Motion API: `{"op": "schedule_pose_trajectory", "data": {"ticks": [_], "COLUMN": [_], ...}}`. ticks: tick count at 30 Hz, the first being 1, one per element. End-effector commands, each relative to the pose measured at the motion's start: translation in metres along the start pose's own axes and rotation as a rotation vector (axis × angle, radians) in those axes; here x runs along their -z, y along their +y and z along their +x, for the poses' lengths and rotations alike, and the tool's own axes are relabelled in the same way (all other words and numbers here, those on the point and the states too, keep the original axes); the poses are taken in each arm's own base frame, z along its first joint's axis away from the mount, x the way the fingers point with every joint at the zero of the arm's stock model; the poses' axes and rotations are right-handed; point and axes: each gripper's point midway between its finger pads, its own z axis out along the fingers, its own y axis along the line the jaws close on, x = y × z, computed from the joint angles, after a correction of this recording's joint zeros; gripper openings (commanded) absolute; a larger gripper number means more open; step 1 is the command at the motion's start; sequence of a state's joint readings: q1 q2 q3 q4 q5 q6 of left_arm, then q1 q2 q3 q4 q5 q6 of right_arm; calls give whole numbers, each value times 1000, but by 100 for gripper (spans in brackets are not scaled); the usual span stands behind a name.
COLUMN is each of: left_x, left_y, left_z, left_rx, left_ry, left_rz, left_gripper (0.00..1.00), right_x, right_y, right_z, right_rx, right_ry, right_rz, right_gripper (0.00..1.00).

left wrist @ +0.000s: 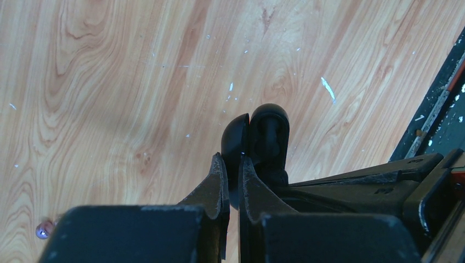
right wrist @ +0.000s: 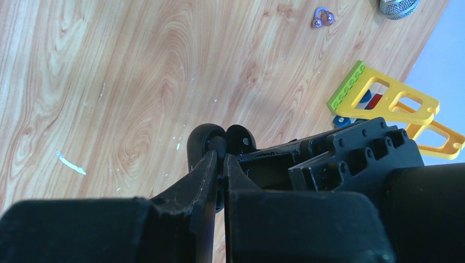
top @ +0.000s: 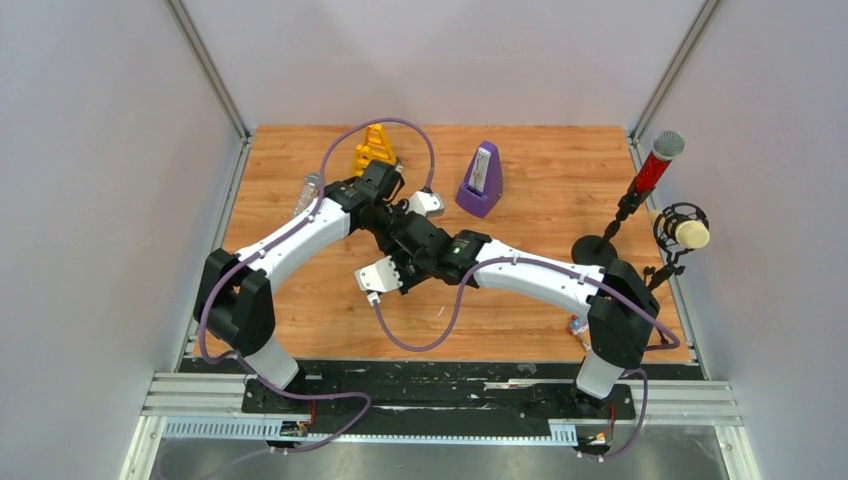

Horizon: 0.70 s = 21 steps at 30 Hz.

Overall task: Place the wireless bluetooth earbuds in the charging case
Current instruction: Insert the right earbud into the right side groove of the charging case.

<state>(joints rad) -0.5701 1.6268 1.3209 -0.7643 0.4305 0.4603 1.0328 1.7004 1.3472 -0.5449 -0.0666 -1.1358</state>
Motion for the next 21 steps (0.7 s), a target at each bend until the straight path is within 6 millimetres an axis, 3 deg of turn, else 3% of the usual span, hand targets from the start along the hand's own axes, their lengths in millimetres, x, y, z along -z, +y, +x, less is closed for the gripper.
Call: {"op": "schedule_pose_trajectory", "data": {"ticks": [1, 15, 21], "left_x": [16, 22, 22], "left_y": [3, 3, 3], "left_z": [-18, -19, -19], "left_rx": [-60, -73, -74], "left_ry": [-66, -84, -84], "left_rz": [-56, -75, -78], "left_gripper": [0, 0, 0], "right_x": [-5, -12, -6], "right_y": [4, 4, -8], "right_z": [-5, -1, -5], "right_rx": [-18, -12, -14], "right_ry": [-17, 4, 1], "right_rz": [-31, -29, 3], "right_gripper": [0, 3, 28]}}
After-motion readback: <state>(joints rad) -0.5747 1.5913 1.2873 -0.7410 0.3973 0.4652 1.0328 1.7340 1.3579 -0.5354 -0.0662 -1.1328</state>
